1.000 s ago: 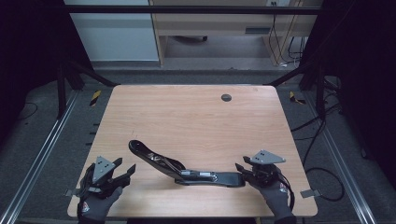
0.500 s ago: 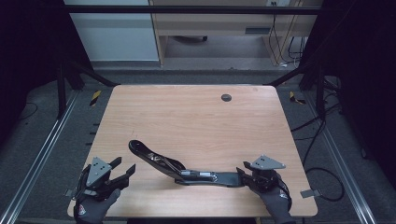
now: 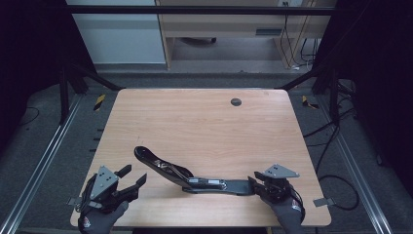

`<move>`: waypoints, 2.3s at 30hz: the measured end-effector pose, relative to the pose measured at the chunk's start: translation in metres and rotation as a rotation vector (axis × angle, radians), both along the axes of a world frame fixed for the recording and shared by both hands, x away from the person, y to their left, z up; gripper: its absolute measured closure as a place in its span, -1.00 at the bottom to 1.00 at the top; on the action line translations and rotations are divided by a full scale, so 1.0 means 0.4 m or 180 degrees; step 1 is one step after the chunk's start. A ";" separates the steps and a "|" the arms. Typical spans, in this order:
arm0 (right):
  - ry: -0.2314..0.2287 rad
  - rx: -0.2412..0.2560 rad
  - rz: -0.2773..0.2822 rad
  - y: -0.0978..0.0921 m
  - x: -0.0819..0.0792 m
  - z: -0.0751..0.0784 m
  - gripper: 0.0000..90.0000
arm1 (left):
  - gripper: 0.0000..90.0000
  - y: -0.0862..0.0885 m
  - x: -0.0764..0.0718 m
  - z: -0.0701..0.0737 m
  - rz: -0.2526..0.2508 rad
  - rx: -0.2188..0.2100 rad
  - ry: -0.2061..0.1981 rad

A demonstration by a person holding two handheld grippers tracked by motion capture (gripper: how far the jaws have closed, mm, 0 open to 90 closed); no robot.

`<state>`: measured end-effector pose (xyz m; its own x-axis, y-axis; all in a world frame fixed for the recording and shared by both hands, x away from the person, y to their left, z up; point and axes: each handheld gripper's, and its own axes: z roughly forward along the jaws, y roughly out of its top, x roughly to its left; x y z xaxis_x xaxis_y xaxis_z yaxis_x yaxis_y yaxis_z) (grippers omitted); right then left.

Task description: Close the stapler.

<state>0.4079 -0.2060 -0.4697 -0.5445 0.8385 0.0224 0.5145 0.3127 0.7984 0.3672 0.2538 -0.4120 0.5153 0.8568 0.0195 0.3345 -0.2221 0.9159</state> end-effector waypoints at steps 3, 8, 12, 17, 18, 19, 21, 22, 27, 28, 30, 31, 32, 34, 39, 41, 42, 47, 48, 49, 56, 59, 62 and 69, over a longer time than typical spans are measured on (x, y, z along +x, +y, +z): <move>0.0087 0.0011 0.0058 0.004 -0.001 -0.002 0.56 | -0.16 -0.009 -0.005 0.004 -0.0039 -0.0001 -0.0019; 0.0061 -0.0074 0.0057 0.009 -0.005 -0.005 0.62 | -0.16 -0.024 -0.007 0.017 -0.0071 -0.0017 -0.0042; 0.0042 -0.0092 0.0021 0.000 -0.005 -0.008 0.74 | -0.16 -0.031 -0.006 0.026 -0.0096 -0.0060 -0.0052; 0.0066 -0.0097 0.0085 0.000 -0.011 -0.006 0.99 | -0.17 -0.043 -0.005 0.037 -0.0134 -0.0053 -0.0085; 0.0077 -0.0092 0.0094 0.001 -0.012 -0.007 1.00 | -0.17 -0.047 -0.005 0.039 -0.0139 -0.0059 -0.0088; 0.0088 -0.0096 0.0118 0.001 -0.012 -0.008 1.00 | -0.17 -0.050 -0.004 0.041 -0.0147 -0.0056 -0.0093; 0.0087 -0.0126 0.0134 0.002 -0.014 -0.009 1.00 | -0.17 -0.056 -0.003 0.044 -0.0156 -0.0055 -0.0096; 0.0105 -0.0124 0.0149 0.002 -0.015 -0.009 1.00 | -0.17 -0.060 -0.002 0.046 -0.0158 -0.0055 -0.0101; 0.0130 -0.0127 0.0143 -0.002 -0.021 -0.013 1.00 | -0.17 -0.067 0.008 0.050 -0.0150 -0.0048 -0.0102; 0.0124 -0.0118 0.0131 -0.003 -0.023 -0.013 1.00 | -0.16 -0.068 0.010 0.050 -0.0149 -0.0050 -0.0095; 0.0131 -0.0120 0.0137 -0.004 -0.026 -0.015 1.00 | -0.16 -0.071 0.015 0.051 -0.0149 -0.0046 -0.0095; 0.0133 -0.0124 0.0130 -0.003 -0.026 -0.016 1.00 | -0.16 -0.071 0.017 0.052 -0.0150 -0.0043 -0.0096; 0.0150 -0.0126 0.0133 -0.003 -0.026 -0.017 1.00 | -0.15 -0.072 0.018 0.054 -0.0145 -0.0044 -0.0098; 0.0142 -0.0130 0.0140 -0.001 -0.026 -0.019 1.00 | -0.14 -0.072 0.021 0.057 -0.0128 -0.0044 -0.0112; 0.0153 -0.0135 0.0193 0.007 -0.030 -0.019 1.00 | -0.09 -0.077 0.029 0.055 -0.0094 -0.0036 -0.0104; 0.0151 -0.0118 0.0225 0.008 -0.032 -0.019 1.00 | -0.08 -0.081 0.036 0.052 -0.0086 -0.0024 -0.0091; 0.0149 -0.0118 0.0227 0.008 -0.031 -0.019 1.00 | -0.08 -0.083 0.039 0.051 -0.0084 -0.0026 -0.0087; 0.0186 -0.0146 0.0234 0.009 -0.024 -0.026 1.00 | 0.01 -0.082 0.059 0.055 -0.0064 -0.0063 -0.0071; 0.0192 -0.0142 0.0227 0.010 -0.023 -0.028 1.00 | 0.03 -0.082 0.061 0.056 -0.0060 -0.0068 -0.0067; 0.0179 -0.0152 0.0232 0.010 -0.020 -0.031 1.00 | 0.05 -0.082 0.063 0.057 -0.0056 -0.0067 -0.0066; 0.0255 -0.0181 0.0246 0.016 -0.011 -0.043 1.00 | 0.11 -0.082 0.069 0.059 -0.0029 -0.0129 -0.0038; 0.0263 -0.0199 0.0255 0.019 -0.010 -0.046 1.00 | 0.12 -0.082 0.069 0.060 -0.0024 -0.0137 -0.0032; 0.0271 -0.0195 0.0265 0.020 -0.010 -0.046 1.00 | 0.13 -0.081 0.069 0.060 -0.0018 -0.0148 -0.0019; 0.0262 -0.0182 0.0278 0.024 -0.009 -0.048 1.00 | 0.15 -0.083 0.067 0.063 -0.0004 -0.0178 0.0009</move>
<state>0.4042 -0.1964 -0.4887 -0.6137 0.7892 0.0238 0.5466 0.4029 0.7341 0.3940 0.2204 -0.3870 0.5163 0.8559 -0.0299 0.3368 -0.1709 0.9259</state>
